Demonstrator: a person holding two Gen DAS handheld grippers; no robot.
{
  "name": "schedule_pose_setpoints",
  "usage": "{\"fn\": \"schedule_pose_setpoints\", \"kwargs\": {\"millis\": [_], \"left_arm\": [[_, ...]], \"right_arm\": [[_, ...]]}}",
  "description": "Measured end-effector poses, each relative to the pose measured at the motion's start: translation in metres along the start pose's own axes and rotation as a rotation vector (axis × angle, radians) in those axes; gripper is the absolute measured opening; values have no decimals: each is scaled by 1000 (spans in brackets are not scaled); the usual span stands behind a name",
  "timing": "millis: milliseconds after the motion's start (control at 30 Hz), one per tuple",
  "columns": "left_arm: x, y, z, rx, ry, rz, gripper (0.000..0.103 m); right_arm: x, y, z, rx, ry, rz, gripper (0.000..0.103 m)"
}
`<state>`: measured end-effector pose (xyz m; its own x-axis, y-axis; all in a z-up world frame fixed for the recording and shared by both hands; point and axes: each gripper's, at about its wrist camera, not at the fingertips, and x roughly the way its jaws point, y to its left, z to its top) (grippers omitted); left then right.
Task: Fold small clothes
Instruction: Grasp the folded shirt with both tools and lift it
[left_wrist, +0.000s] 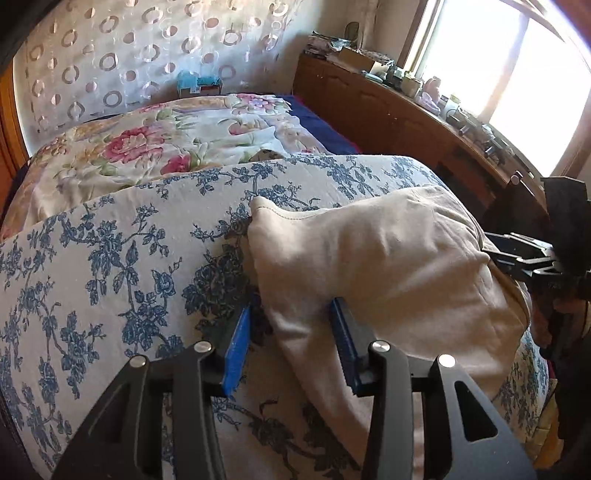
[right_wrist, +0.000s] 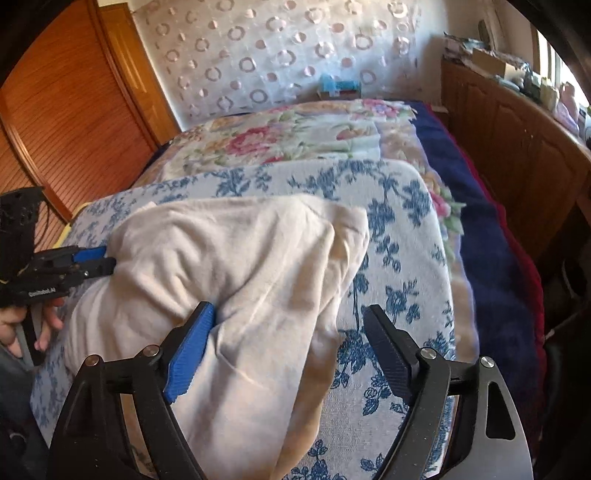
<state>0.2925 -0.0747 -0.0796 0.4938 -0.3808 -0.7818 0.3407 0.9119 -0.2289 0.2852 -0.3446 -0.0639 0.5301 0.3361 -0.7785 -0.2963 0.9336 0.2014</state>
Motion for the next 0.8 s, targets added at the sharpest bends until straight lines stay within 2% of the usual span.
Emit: {"fn": "schedule_pose_setpoints", "kwargs": {"millis": [233, 333, 367, 400, 433, 467, 500, 667, 800], "left_arm": [[3, -1, -1, -13, -32, 4, 41], [3, 1, -2, -43, -37, -61, 39], [4, 2, -2, -52, -30, -95, 29], [4, 2, -2, -59, -29, -110, 27], [4, 2, -1, -60, -29, -118, 15], [4, 2, -2, -61, -23, -134, 6], [1, 3, -2, -63, -32, -140, 5], [-30, 3, 0, -74, -112, -192, 4], [-61, 5, -1, -80, -187, -199, 3]], "right_arm": [[2, 6, -4, 1, -10, 20, 84], [3, 13, -5, -18, -1, 62, 60], [3, 15, -6, -22, 4, 84, 47], [4, 16, -7, -26, 10, 107, 32], [4, 19, -8, -31, 16, 137, 28], [2, 22, -9, -42, 13, 145, 25], [1, 25, -9, -58, 6, 137, 21], [-17, 36, -6, -94, -64, 120, 17], [-36, 52, 6, -130, -127, 129, 16]]}}
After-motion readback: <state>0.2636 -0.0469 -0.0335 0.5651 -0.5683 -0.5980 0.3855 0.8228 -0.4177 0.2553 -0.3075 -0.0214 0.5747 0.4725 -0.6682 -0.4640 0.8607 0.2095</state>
